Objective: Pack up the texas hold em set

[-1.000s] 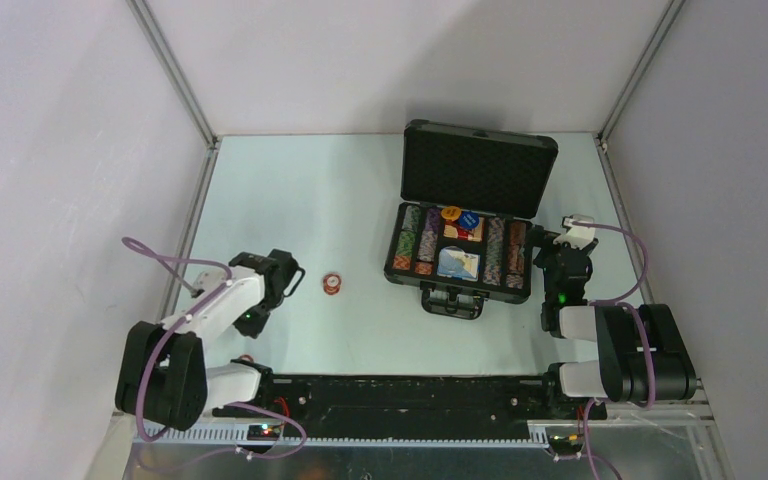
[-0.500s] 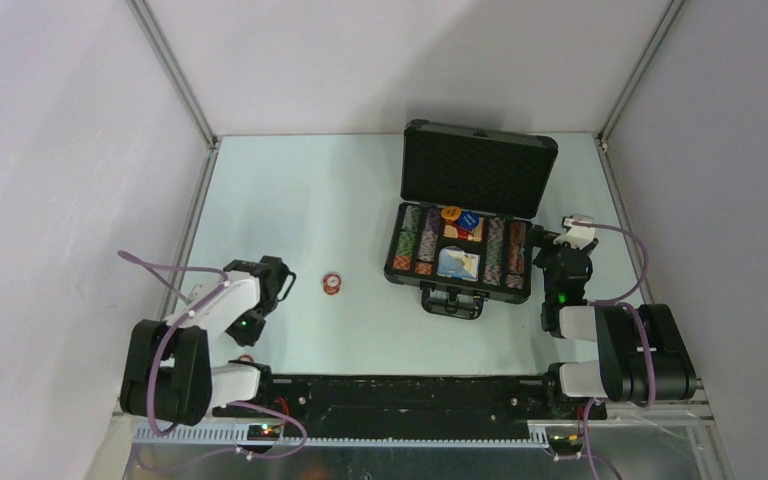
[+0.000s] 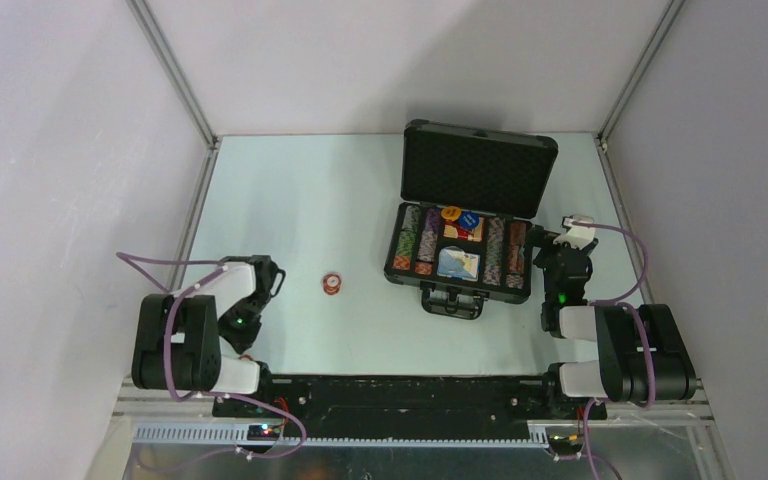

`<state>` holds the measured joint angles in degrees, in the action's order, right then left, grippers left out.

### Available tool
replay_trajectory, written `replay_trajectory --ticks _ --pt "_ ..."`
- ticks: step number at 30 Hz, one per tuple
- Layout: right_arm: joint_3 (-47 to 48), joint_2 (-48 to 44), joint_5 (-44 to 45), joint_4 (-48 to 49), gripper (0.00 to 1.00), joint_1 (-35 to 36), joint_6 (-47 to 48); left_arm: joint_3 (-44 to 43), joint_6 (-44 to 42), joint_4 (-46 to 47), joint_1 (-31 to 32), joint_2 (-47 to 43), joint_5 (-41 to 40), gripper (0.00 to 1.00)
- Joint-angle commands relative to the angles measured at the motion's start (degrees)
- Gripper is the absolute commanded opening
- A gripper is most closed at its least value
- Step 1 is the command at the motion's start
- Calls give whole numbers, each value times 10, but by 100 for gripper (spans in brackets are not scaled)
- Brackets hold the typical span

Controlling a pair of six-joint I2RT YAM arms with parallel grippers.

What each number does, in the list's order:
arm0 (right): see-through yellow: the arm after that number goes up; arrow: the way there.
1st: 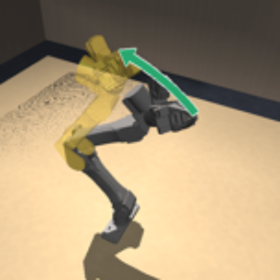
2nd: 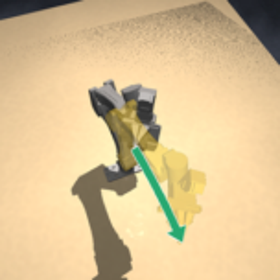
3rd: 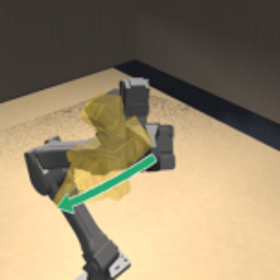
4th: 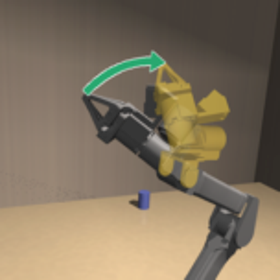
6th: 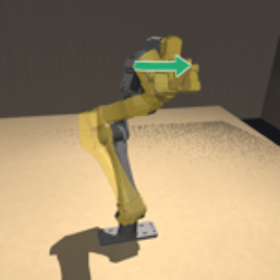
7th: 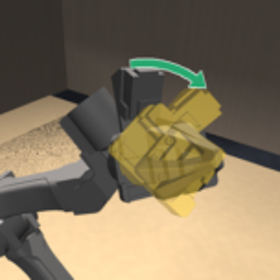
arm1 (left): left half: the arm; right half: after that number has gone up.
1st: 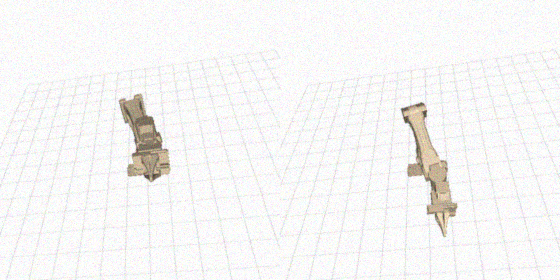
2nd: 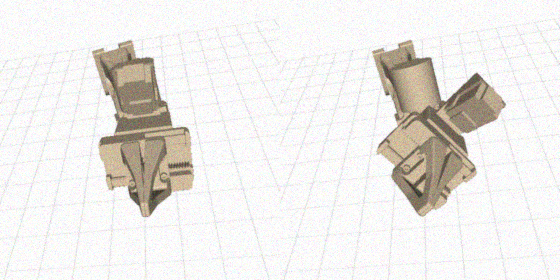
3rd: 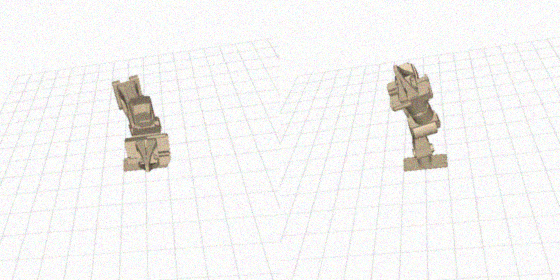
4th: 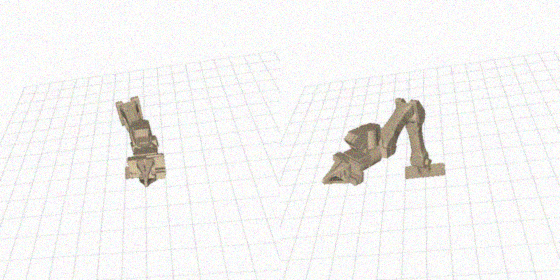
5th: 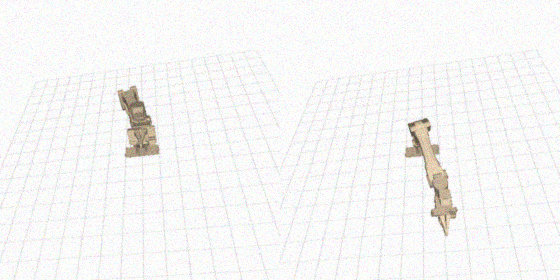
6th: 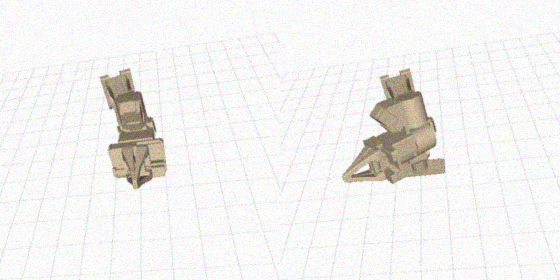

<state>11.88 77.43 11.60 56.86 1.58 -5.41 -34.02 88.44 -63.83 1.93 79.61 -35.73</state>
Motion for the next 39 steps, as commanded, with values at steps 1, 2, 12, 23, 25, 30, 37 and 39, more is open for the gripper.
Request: replay_trajectory --ticks 1,2,12,23,25,30,37,39 --pt "12 3 6 11 99 -3 8 -13 5 -4 -10 -6 -11 8" --pt "12 3 6 11 99 -3 8 -15 6 -8 -11 -8 -14 8" --pt "12 3 6 11 100 -3 9 -82 22 -99 7 58 -3 7" --pt "12 3 6 11 100 -3 8 -86 50 -134 50 71 -1 9" --pt "12 3 6 11 99 -3 8 -85 41 -133 54 60 -8 5" --pt "12 3 6 11 99 -3 9 -67 27 -132 59 -16 -19 2" --pt "13 3 5 11 99 -3 8 -34 3 -108 59 -134 -25 2" --pt "12 3 6 11 99 -3 9 -17 0 -94 58 -160 -20 2"
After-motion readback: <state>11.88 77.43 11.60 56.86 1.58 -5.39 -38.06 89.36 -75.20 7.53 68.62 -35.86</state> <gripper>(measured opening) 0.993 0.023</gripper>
